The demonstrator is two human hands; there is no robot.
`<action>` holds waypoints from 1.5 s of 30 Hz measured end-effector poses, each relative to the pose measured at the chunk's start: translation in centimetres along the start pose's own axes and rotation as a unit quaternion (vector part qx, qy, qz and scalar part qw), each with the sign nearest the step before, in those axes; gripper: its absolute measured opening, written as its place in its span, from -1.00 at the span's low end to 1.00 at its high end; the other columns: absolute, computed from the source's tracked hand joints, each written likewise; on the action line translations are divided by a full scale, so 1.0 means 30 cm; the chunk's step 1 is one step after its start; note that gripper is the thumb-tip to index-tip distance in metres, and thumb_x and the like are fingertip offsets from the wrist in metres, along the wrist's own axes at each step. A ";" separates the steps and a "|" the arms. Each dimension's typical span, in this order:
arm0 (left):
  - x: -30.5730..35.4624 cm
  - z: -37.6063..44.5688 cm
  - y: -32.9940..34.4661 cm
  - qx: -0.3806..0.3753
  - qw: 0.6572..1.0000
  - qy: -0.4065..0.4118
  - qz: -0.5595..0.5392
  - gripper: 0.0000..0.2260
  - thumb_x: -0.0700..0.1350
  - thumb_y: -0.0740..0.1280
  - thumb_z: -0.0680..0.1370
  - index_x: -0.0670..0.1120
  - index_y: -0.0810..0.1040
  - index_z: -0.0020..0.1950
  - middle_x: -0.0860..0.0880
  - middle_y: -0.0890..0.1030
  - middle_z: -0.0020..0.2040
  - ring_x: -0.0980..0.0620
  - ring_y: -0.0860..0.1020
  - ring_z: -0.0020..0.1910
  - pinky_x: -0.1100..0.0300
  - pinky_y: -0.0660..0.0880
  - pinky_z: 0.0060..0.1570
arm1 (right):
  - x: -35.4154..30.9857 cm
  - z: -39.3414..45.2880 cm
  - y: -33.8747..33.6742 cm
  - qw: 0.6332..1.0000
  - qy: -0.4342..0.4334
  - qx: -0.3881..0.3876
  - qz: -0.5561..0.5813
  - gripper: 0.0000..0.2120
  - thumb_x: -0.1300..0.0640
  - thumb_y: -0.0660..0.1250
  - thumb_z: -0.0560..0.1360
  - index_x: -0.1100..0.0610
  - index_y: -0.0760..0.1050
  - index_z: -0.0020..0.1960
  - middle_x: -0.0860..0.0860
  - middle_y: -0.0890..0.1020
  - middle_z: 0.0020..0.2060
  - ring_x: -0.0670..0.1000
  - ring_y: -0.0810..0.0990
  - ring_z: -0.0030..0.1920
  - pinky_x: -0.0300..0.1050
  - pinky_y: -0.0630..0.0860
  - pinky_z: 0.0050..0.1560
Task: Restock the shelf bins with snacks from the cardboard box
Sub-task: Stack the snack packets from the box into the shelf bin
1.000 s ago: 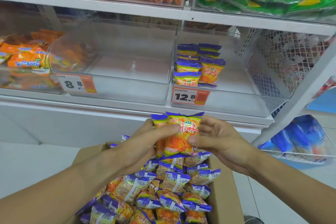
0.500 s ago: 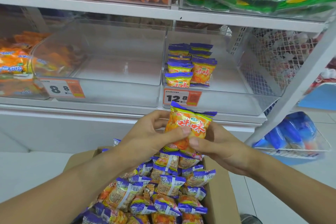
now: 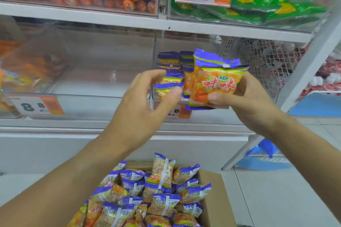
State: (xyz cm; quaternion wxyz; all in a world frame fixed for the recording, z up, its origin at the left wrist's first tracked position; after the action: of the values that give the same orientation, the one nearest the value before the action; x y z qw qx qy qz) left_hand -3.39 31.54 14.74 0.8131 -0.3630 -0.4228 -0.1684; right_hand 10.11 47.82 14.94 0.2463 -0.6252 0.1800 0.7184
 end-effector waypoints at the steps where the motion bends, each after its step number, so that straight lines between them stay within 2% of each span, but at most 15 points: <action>1: -0.012 0.025 -0.022 0.016 0.998 0.010 0.054 -0.46 0.25 0.36 0.49 0.07 0.41 0.41 0.19 0.47 0.30 0.28 0.43 0.29 0.42 0.33 0.20 | -0.009 0.055 -0.038 1.000 0.002 0.018 -0.023 -0.30 0.37 0.59 0.20 0.23 0.45 0.29 0.12 0.72 0.04 0.15 0.72 0.01 -0.04 0.65 -0.09; 3: -0.063 0.062 -0.031 0.016 0.991 0.009 0.131 -0.45 0.10 0.43 0.50 0.02 0.36 0.44 0.14 0.41 0.29 0.18 0.40 0.30 0.35 0.28 0.21 | 0.001 0.150 -0.098 0.997 0.027 0.042 -0.066 -0.35 0.51 0.52 0.26 0.25 0.44 0.30 0.11 0.71 -0.02 0.06 0.73 -0.08 -0.07 0.64 -0.19; 6: -0.146 0.069 0.014 -0.020 0.991 -0.024 0.129 -0.35 0.04 0.49 0.46 0.03 0.30 0.48 0.11 0.39 0.32 0.14 0.40 0.30 0.28 0.30 0.21 | 0.095 0.215 -0.151 0.986 0.096 0.062 -0.120 -0.36 0.63 0.44 0.28 0.33 0.42 0.30 0.14 0.67 -0.12 -0.01 0.70 -0.27 -0.13 0.59 -0.37; 9: -0.176 0.072 0.040 -0.008 0.993 -0.027 0.114 -0.24 0.02 0.57 0.40 0.06 0.26 0.49 0.13 0.40 0.33 0.17 0.44 0.24 0.21 0.41 0.17 | 0.214 0.233 -0.150 0.970 0.155 0.028 -0.185 -0.43 0.49 0.58 0.22 0.22 0.52 0.15 0.17 0.71 -0.10 0.11 0.68 -0.16 0.04 0.58 -0.17; 12: -0.192 0.093 0.039 0.038 0.993 -0.032 0.104 -0.20 0.03 0.61 0.34 0.10 0.27 0.47 0.11 0.44 0.32 0.15 0.47 0.19 0.11 0.48 0.13 | 0.276 0.260 -0.142 0.956 0.188 0.006 -0.226 -0.46 0.42 0.62 0.22 0.10 0.56 0.12 0.14 0.73 -0.02 0.05 0.68 -0.12 0.08 0.62 -0.04; 17: -0.194 0.089 0.050 0.073 0.992 -0.024 0.102 -0.22 -0.02 0.62 0.34 0.08 0.30 0.47 0.10 0.48 0.28 0.18 0.47 0.14 0.16 0.41 0.09 | 0.325 0.305 -0.134 0.936 0.220 -0.006 -0.276 -0.60 0.40 0.61 0.27 0.09 0.59 -0.02 0.05 0.69 -0.17 0.01 0.64 -0.20 -0.06 0.63 -0.15; 20: -0.205 0.091 0.051 0.071 0.991 -0.026 0.108 -0.21 0.00 0.61 0.34 0.07 0.29 0.47 0.11 0.48 0.28 0.19 0.45 0.15 0.18 0.38 0.07 | 0.345 0.322 -0.160 0.908 0.251 0.000 -0.335 -0.46 0.18 0.70 0.19 0.07 0.54 0.09 -0.04 0.69 -0.19 -0.08 0.63 -0.26 -0.21 0.56 -0.35; 23: -0.204 0.094 0.055 0.068 0.991 -0.020 0.113 -0.21 0.01 0.60 0.35 0.05 0.29 0.48 0.09 0.48 0.29 0.13 0.47 0.19 0.14 0.39 0.12 | 0.340 0.319 -0.171 0.879 0.273 0.010 -0.390 -0.47 0.00 0.73 0.12 0.03 0.50 -0.06 -0.07 0.66 -0.17 -0.05 0.63 -0.19 -0.12 0.60 -0.13; 25: -0.205 0.093 0.058 0.069 0.990 -0.020 0.121 -0.21 0.01 0.60 0.35 0.03 0.28 0.49 0.07 0.48 0.30 0.09 0.48 0.21 0.14 0.39 0.12 | 0.345 0.320 -0.155 0.887 0.276 0.008 -0.371 -0.33 -0.07 0.74 -0.05 0.07 0.59 -0.02 -0.02 0.72 -0.11 0.04 0.70 -0.08 0.01 0.64 0.09; 28: -0.205 0.092 0.061 0.068 0.989 -0.019 0.130 -0.21 0.01 0.60 0.36 0.04 0.27 0.49 0.05 0.47 0.30 0.07 0.48 0.20 0.10 0.42 0.12 | 0.366 0.313 -0.131 0.909 0.284 -0.004 -0.306 -0.37 0.08 0.75 0.02 0.10 0.62 0.04 0.02 0.75 -0.08 0.10 0.72 0.01 0.13 0.62 0.18; 32: -0.203 0.093 0.058 0.069 0.988 -0.017 0.135 -0.20 0.01 0.60 0.36 0.04 0.27 0.49 0.06 0.47 0.29 0.07 0.49 0.18 0.03 0.45 0.14 | 0.332 0.295 -0.141 0.915 0.287 0.003 -0.283 -0.52 0.22 0.72 0.16 0.09 0.64 0.01 0.01 0.75 -0.07 0.08 0.72 0.03 0.08 0.60 0.21; 35: -0.211 0.096 0.060 0.064 0.989 -0.019 0.131 -0.21 0.02 0.59 0.36 0.06 0.26 0.49 0.08 0.46 0.29 0.06 0.49 0.19 0.07 0.43 0.12 | 0.299 0.278 -0.145 0.924 0.294 0.004 -0.245 -0.65 0.30 0.66 0.25 0.11 0.59 -0.07 0.06 0.75 -0.16 0.08 0.73 -0.09 0.05 0.65 0.11; 37: -0.215 0.095 0.062 0.058 0.990 -0.018 0.131 -0.21 0.03 0.59 0.37 0.07 0.25 0.50 0.08 0.46 0.30 0.06 0.48 0.20 0.10 0.42 0.11 | 0.287 0.273 -0.154 0.922 0.298 0.012 -0.246 -0.69 0.26 0.63 0.32 0.07 0.55 -0.09 0.06 0.74 -0.23 0.05 0.72 -0.22 -0.05 0.67 -0.09; 41: -0.221 0.090 0.058 0.047 0.989 -0.022 0.141 -0.20 0.02 0.57 0.40 0.06 0.21 0.52 0.05 0.44 0.35 0.03 0.48 0.22 0.05 0.47 0.12 | 0.299 0.274 -0.154 0.917 0.293 0.036 -0.268 -0.74 0.19 0.60 0.38 0.07 0.54 -0.08 0.05 0.72 -0.24 -0.03 0.66 -0.36 -0.24 0.54 -0.41; 45: -0.197 0.088 0.079 -0.014 0.979 -0.001 0.206 -0.15 0.03 0.50 0.46 0.06 0.05 0.59 0.00 0.37 0.42 -0.08 0.49 0.24 -0.04 0.48 0.17 | 0.302 0.280 -0.173 0.918 0.273 0.071 -0.278 -0.69 0.16 0.61 0.37 0.05 0.47 -0.12 0.05 0.69 -0.22 -0.05 0.64 -0.39 -0.22 0.51 -0.43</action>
State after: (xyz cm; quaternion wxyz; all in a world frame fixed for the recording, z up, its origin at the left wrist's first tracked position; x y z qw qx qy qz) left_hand -6.98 34.89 9.89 0.8247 -0.4539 -0.3375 -0.0033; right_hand 5.44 57.96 7.55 0.4209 -0.8028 0.1096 0.4078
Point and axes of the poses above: each hand's wrist, its own z-axis towards the middle knuckle, its own y-axis out of the palm, x = y × z, the point moved 10 cm from there along z, towards the middle knuckle
